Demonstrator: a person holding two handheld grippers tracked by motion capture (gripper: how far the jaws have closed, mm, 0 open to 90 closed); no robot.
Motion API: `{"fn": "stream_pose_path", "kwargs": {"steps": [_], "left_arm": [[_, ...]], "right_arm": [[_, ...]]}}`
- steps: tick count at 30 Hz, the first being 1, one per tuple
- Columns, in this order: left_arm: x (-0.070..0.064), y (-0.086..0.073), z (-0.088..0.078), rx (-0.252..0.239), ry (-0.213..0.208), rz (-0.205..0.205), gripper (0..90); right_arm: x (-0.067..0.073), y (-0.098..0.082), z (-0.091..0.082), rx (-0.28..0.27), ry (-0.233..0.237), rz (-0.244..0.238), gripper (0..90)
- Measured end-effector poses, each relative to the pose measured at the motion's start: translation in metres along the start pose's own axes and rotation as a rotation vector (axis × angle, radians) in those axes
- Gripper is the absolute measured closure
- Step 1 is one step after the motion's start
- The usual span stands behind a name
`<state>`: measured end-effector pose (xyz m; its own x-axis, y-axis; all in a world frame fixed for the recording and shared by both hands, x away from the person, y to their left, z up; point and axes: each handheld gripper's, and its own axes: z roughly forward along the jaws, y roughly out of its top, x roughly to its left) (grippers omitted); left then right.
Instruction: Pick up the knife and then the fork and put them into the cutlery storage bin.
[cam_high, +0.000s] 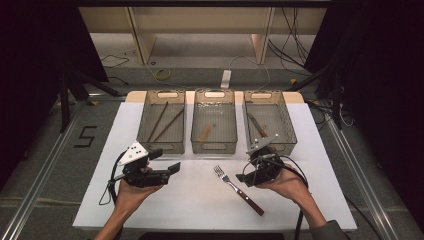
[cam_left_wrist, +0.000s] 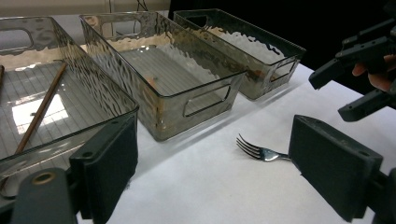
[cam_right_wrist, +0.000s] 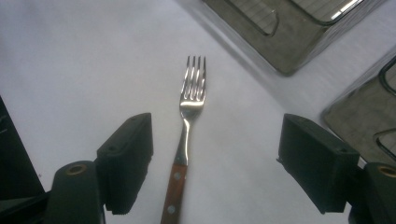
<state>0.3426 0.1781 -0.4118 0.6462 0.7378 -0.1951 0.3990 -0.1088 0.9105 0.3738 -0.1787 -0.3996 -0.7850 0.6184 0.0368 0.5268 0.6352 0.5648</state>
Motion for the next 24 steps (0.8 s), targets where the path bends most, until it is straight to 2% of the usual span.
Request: {"fn": "stream_pose_path", "kwargs": {"steps": [17,24], "left_arm": [[-0.001,0.000,0.000,0.001,0.000,0.005,15.1],[-0.001,0.000,0.000,0.001,-0.002,0.006,15.1]], "right_arm": [[0.012,-0.011,0.015,0.095,0.022,-0.027,28.7],[0.015,-0.016,0.020,0.131,0.034,-0.052,32.7]]}}
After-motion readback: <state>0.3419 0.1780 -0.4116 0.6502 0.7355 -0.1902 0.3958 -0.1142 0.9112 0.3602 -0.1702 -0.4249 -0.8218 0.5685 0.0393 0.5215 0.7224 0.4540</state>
